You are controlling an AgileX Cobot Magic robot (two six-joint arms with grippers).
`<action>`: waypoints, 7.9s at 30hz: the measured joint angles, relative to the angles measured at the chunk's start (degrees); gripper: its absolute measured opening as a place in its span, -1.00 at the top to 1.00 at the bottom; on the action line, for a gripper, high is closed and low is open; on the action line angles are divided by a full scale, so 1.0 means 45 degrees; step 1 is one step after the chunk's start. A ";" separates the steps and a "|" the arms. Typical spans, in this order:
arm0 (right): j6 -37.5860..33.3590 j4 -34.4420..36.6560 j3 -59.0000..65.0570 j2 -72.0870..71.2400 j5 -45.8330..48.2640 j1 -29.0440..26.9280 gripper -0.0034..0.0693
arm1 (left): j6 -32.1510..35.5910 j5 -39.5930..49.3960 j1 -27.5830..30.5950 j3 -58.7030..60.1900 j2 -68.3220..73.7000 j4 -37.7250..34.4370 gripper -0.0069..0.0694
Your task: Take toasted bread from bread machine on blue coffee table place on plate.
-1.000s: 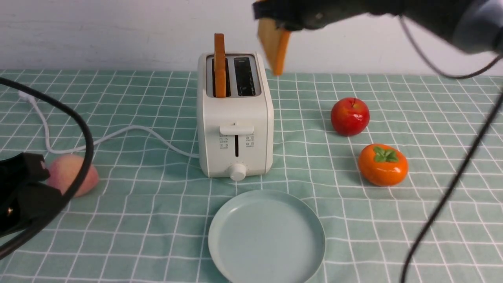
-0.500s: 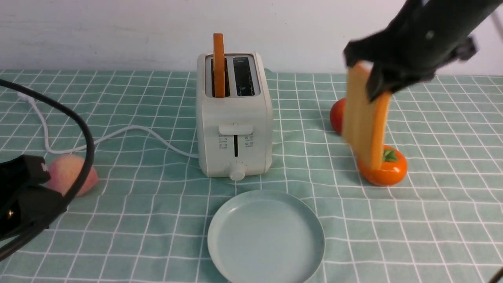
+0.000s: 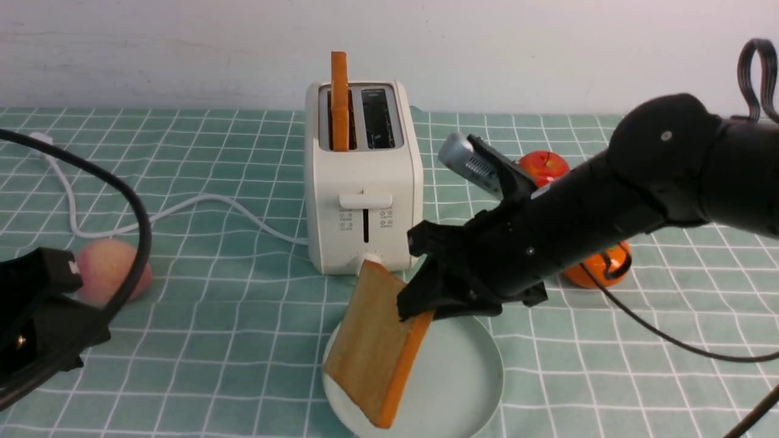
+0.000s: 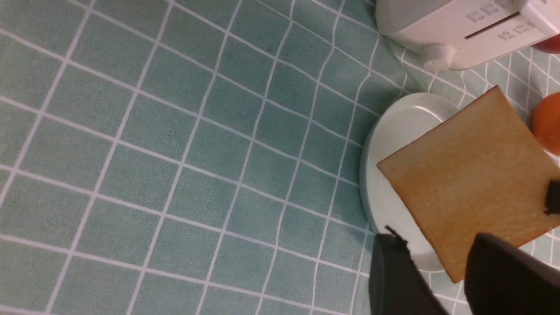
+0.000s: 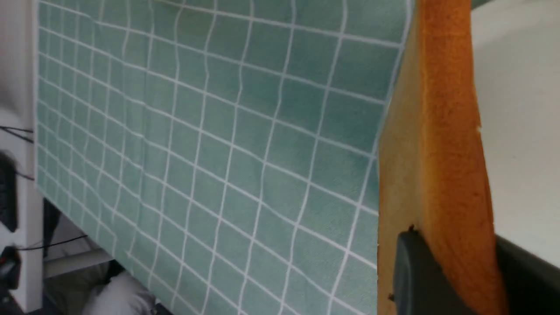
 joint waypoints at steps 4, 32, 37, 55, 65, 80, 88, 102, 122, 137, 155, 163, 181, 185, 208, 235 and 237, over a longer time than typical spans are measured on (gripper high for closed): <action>-0.0694 -0.0194 0.0189 0.0013 -0.0376 -0.0082 -0.14 | 0.0000 0.0023 0.0000 0.0000 0.0000 -0.0083 0.19; 0.0717 -0.5295 0.0204 -0.8083 0.2959 -0.2917 -0.60 | 0.4287 0.0166 -0.2236 -1.0544 0.8964 -0.2107 -0.58; 0.0727 -0.5193 0.0204 -0.8083 0.3526 -0.2917 -0.60 | 0.0435 0.0329 -0.4058 -1.3580 1.1642 0.2813 -0.63; 0.0727 -0.5261 0.0204 -0.8083 0.3580 -0.2917 -0.60 | -0.2260 -0.0817 -0.4569 -1.6931 1.6697 0.6257 0.06; 0.0727 -0.5834 0.0204 -0.8083 0.3638 -0.2917 -0.60 | 0.0624 0.1710 -0.4569 -1.7422 1.2302 0.7188 0.59; 0.0727 -0.6115 0.0208 -0.8083 0.3695 -0.2917 -0.60 | 0.9093 0.3369 -0.4581 -0.9350 0.7800 -0.4956 0.59; 0.0727 -0.6115 0.0208 -0.8083 0.3893 -0.2917 -0.60 | 1.0259 -0.1842 -0.4581 -0.4168 1.0058 -0.8406 0.59; 0.0727 -0.5964 0.0208 -0.8083 0.4048 -0.2917 -0.60 | 0.9817 -0.3652 -0.4569 -0.4622 1.1583 -0.4997 -0.65; -0.0334 -0.6839 0.6354 -1.2796 -0.2594 -0.2917 0.95 | 0.1031 0.1626 -0.4569 -0.5776 0.2978 0.5317 0.70; -0.0461 -0.6726 1.4442 -1.6235 -0.6948 -0.2917 0.96 | 0.0945 -0.4335 -0.4569 0.4094 -0.3246 0.2710 0.86; -0.0355 -0.6292 1.6003 -1.6235 -0.7199 -0.2917 0.93 | 0.0930 -0.3952 -0.4569 0.6071 -0.3244 0.2646 0.86; -0.0355 -0.6292 1.6003 -1.6235 -0.7199 -0.2917 0.93 | 0.1202 -0.4128 -0.4569 0.6146 -0.4384 0.3028 0.86; -0.0355 -0.6266 1.6013 -1.6246 -0.7224 -0.2917 0.90 | 0.1269 -0.7639 -0.0442 1.0493 -1.0552 0.5186 0.85; -0.0355 -0.6252 1.6013 -1.6246 -0.7226 -0.2917 0.89 | 0.1235 -0.6422 -0.0442 1.0546 -1.0552 0.5122 0.84; -0.0343 -0.6252 1.6013 -1.6246 -0.7226 -0.2917 0.87 | 0.1098 -0.6363 -0.0442 1.0546 -1.0552 0.5087 0.80; 0.2807 -1.1888 1.5885 -2.1814 -0.5193 -0.6731 0.79 | 0.1098 -0.6375 -0.0442 1.0546 -1.0552 0.5087 0.74; 0.3736 -1.2314 1.5879 -2.1814 -0.5193 -0.6731 0.78 | 0.1098 -0.6375 -0.0442 1.0546 -1.0552 0.5087 0.73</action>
